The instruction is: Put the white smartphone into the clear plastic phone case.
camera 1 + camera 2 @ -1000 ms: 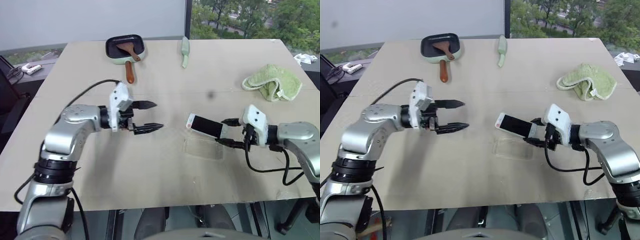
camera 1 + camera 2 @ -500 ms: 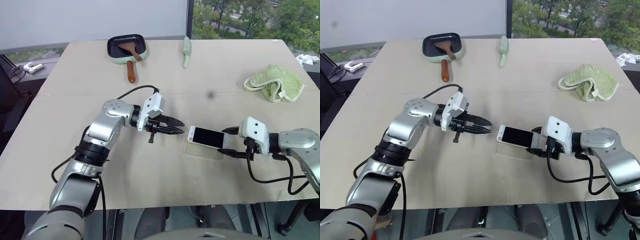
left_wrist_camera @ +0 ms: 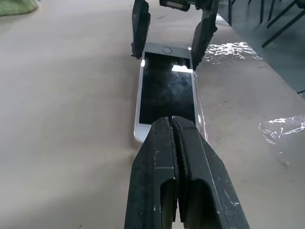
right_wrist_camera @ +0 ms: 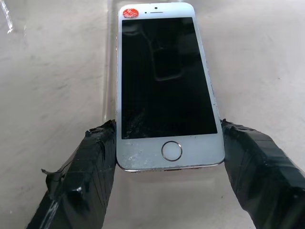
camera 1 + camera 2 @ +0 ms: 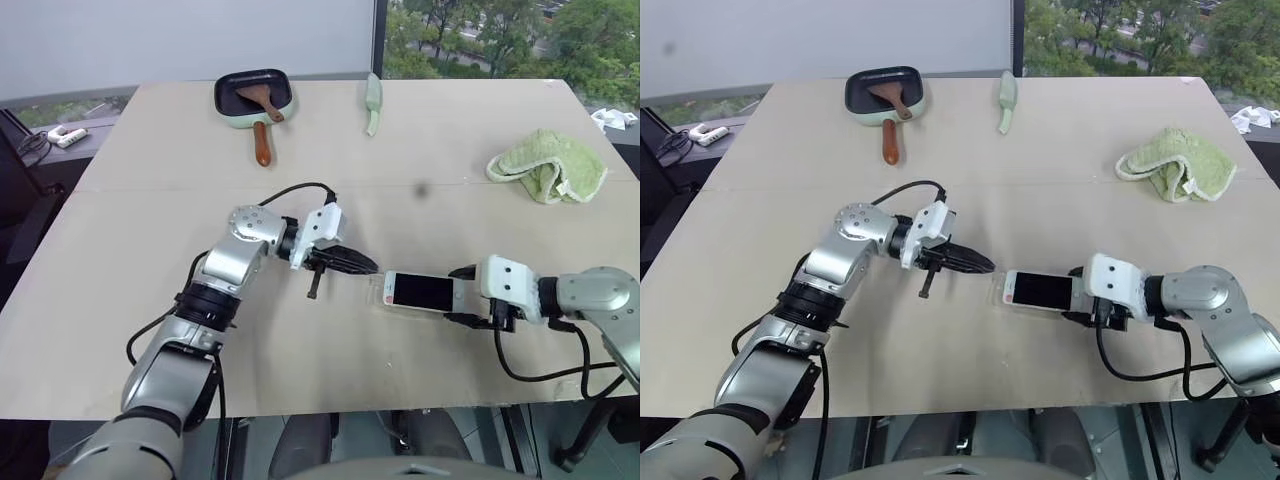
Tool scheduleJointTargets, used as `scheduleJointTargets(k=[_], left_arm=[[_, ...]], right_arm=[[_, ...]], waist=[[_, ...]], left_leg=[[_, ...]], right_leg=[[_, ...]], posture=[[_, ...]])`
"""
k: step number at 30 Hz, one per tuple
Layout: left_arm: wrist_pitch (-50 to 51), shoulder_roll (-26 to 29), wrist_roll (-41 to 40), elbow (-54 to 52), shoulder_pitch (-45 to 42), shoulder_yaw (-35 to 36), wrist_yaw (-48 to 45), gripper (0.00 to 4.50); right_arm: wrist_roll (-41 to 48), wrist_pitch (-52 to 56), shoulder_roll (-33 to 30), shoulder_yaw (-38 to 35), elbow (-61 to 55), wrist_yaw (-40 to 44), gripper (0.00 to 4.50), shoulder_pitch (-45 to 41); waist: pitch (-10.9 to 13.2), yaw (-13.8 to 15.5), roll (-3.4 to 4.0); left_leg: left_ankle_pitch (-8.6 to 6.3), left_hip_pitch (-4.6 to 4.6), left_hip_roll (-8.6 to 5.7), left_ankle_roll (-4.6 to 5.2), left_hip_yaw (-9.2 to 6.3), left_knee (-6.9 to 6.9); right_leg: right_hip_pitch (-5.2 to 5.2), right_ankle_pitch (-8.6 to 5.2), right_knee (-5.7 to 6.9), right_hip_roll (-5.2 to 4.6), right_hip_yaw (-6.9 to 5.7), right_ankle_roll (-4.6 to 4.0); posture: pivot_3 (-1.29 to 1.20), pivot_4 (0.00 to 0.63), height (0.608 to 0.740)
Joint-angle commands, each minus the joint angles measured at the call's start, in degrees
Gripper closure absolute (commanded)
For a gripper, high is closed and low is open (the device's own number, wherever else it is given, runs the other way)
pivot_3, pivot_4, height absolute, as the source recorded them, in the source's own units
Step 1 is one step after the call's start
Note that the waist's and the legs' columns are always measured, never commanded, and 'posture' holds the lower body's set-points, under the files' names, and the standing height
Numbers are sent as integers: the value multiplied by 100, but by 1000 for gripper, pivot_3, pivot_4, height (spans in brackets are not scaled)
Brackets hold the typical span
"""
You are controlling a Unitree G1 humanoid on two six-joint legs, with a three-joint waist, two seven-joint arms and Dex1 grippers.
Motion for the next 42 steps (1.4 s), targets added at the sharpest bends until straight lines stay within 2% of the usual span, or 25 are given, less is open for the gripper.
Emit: scheduleJointTargets(k=[1, 9, 18, 27, 37, 42], left_arm=[[-130, -58, 80, -263, 75, -44, 46, 4439], [-354, -257, 514, -218, 205, -266, 384, 4439], [-537, -742, 930, 562, 56, -297, 1127, 4439], [-706, -640, 1261, 476, 361, -675, 964, 4439], [-741, -677, 1448, 443, 506, -864, 1028, 4439], [-689, -739, 1458, 391, 565, -869, 1073, 4439]], right_arm=[[-90, -244, -89, 38, 9, 137, 1582, -82], [-128, -422, -61, 107, 155, 315, 1582, -163], [-153, -466, -62, 115, 218, 375, 1582, -148], [-128, -199, -83, 118, 3, 330, 1582, -6], [-100, 972, -49, 274, -475, 141, 1582, -89], [-32, 1212, -44, 233, -566, 95, 1582, -180]], waist=[[0, 1, 0], [0, 6, 0], [-1, 7, 0], [-8, 10, -1], [-20, 9, 1], [-21, 27, 0]], left_leg=[[0, 0, 0, 0, 0, 0], [0, 1, 0, 0, -2, 4], [0, 4, -1, 1, -3, 9], [0, 11, 0, 0, -7, 10], [-1, 29, 0, 2, -15, 12], [-9, 94, 1, 13, -16, 11]], right_leg=[[0, 0, 0, 0, 0, 0], [3, 0, 1, 0, -1, 0], [8, 0, 3, 0, -2, 0], [16, 0, 3, 0, -6, 0], [35, 0, 3, 1, -12, 0], [112, -3, -10, -1, -15, 2]], posture=[[0, 150, 740], [0, 150, 740], [0, 150, 740], [0, 150, 740], [0, 150, 740], [0, 150, 740]])
